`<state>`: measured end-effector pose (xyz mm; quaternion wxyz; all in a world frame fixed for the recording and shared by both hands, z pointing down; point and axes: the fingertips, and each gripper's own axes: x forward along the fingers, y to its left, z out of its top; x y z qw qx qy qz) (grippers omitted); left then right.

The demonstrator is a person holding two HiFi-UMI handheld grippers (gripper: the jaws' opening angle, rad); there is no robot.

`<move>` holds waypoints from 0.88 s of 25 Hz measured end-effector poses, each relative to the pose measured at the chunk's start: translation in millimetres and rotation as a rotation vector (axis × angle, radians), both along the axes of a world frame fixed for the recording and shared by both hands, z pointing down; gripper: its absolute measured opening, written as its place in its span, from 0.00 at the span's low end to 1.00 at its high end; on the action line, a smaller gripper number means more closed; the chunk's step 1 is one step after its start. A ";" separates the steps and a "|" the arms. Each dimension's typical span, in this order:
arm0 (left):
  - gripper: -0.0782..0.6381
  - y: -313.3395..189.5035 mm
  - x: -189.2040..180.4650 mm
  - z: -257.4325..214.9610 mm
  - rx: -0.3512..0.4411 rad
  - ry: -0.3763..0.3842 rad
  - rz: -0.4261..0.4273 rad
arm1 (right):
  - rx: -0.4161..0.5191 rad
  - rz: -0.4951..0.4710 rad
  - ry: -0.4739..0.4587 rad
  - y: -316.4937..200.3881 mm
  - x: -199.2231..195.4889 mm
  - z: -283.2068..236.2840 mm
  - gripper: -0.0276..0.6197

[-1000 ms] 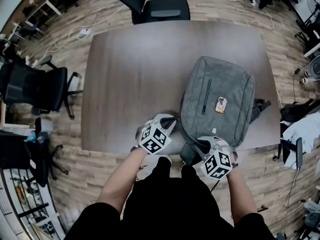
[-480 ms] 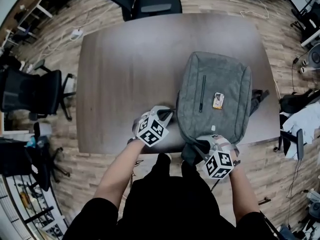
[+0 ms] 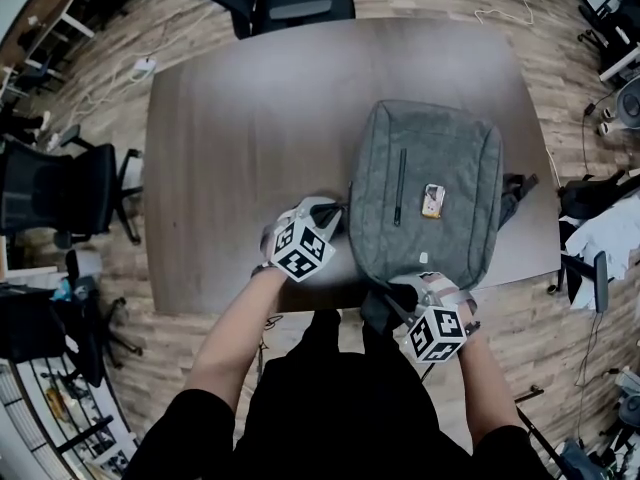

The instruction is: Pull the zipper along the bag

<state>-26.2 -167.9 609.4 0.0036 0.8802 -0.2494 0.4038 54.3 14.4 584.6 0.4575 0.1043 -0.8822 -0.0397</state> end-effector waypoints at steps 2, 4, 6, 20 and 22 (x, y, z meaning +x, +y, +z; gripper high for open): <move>0.18 -6.0 0.6 -0.2 0.008 -0.005 0.006 | -0.004 0.000 -0.004 0.7 -0.7 0.1 0.14; 0.18 -11.3 1.2 0.0 0.015 -0.011 0.013 | -0.009 0.000 -0.006 0.9 -1.0 0.8 0.14; 0.19 -16.2 2.3 0.3 0.019 -0.014 0.020 | -0.013 -0.001 -0.010 0.1 -0.7 1.3 0.14; 0.14 -43.8 -25.4 -20.3 0.039 0.053 -0.149 | -0.027 0.062 -0.113 0.7 4.7 -5.3 0.18; 0.14 -37.2 -23.8 -24.4 0.039 0.078 -0.162 | -0.040 0.079 -0.151 -2.9 4.7 -12.6 0.22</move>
